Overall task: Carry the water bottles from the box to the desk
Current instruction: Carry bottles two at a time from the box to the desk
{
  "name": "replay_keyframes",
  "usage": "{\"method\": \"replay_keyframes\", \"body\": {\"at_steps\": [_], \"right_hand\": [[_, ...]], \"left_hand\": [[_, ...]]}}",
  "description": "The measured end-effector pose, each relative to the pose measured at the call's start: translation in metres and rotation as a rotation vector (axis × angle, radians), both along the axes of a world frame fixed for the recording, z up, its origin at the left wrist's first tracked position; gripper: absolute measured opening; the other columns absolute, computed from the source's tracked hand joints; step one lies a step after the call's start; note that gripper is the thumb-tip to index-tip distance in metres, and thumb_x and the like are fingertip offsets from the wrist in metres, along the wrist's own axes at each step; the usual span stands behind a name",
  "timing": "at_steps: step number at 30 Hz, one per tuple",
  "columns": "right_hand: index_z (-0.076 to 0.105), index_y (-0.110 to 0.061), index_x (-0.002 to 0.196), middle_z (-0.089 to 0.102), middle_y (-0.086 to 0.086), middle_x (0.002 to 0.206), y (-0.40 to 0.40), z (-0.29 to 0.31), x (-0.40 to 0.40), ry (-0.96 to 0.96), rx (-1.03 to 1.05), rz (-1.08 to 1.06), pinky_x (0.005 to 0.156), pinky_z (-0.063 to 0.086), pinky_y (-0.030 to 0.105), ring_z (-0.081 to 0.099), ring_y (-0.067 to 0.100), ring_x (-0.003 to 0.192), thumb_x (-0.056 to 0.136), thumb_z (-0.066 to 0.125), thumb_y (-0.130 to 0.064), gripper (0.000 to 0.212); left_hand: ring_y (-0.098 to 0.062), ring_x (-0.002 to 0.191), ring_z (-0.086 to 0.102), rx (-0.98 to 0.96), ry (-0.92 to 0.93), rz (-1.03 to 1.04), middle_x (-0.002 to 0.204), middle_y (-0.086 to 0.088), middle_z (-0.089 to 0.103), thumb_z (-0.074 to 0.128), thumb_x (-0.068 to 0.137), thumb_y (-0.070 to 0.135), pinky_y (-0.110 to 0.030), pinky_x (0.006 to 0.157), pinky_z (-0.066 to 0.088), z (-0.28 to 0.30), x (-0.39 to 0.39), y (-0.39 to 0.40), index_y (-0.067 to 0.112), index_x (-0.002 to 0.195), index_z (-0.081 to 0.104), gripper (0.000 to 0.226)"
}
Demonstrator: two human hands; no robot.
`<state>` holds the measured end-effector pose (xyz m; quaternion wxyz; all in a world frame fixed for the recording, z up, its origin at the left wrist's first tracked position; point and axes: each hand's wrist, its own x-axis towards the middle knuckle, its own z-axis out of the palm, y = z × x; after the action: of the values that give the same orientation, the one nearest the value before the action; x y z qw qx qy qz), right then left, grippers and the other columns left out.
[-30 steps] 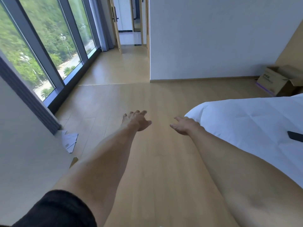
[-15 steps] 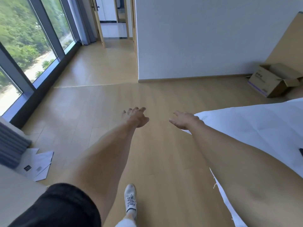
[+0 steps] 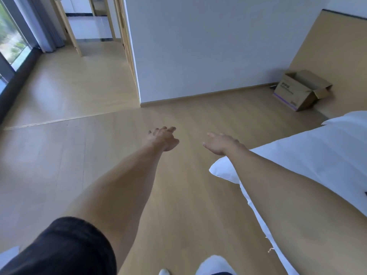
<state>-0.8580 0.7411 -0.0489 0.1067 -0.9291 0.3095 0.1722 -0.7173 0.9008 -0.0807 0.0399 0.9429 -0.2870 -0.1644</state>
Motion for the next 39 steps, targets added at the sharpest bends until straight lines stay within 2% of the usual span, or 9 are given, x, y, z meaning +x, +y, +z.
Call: {"method": "replay_keyframes", "body": {"at_steps": [10,21,30,39], "right_hand": [[0.027,-0.036,0.155,0.031,0.008,0.160,-0.073,-0.025,0.139,0.013,0.031,-0.021,0.113,0.029,0.046,0.032,0.032,0.145,0.097,0.038,-0.061,0.063],[0.026,-0.037,0.155,0.032,0.009,0.160,-0.218,-0.026,0.314,-0.023,0.081,-0.028,0.113,0.030,0.045,0.035,0.032,0.143,0.096,0.039,-0.061,0.064],[0.031,-0.034,0.152,0.036,0.009,0.156,-0.333,-0.023,0.375,-0.018,0.077,-0.141,0.110,0.033,0.043,0.039,0.032,0.140,0.097,0.040,-0.053,0.059],[0.033,-0.036,0.151,0.040,0.008,0.154,-0.477,-0.037,0.428,0.004,0.023,-0.410,0.107,0.033,0.042,0.041,0.031,0.138,0.096,0.040,-0.058,0.059]], "left_hand": [[-0.029,0.139,0.040,0.044,0.001,-0.055,0.155,-0.002,0.041,0.043,0.095,0.044,-0.045,0.109,0.030,-0.022,0.144,-0.076,0.037,0.156,0.028,0.063],[-0.029,0.140,0.038,0.062,-0.037,-0.082,0.156,-0.001,0.040,0.042,0.097,0.046,-0.045,0.113,0.028,-0.004,0.313,-0.215,0.037,0.156,0.026,0.062],[-0.028,0.142,0.037,0.062,-0.038,-0.246,0.158,0.000,0.038,0.041,0.098,0.048,-0.045,0.113,0.028,-0.001,0.393,-0.362,0.037,0.157,0.025,0.062],[-0.028,0.143,0.036,0.022,-0.022,-0.508,0.159,-0.001,0.037,0.041,0.099,0.048,-0.046,0.116,0.028,-0.013,0.471,-0.542,0.035,0.158,0.024,0.063]]}}
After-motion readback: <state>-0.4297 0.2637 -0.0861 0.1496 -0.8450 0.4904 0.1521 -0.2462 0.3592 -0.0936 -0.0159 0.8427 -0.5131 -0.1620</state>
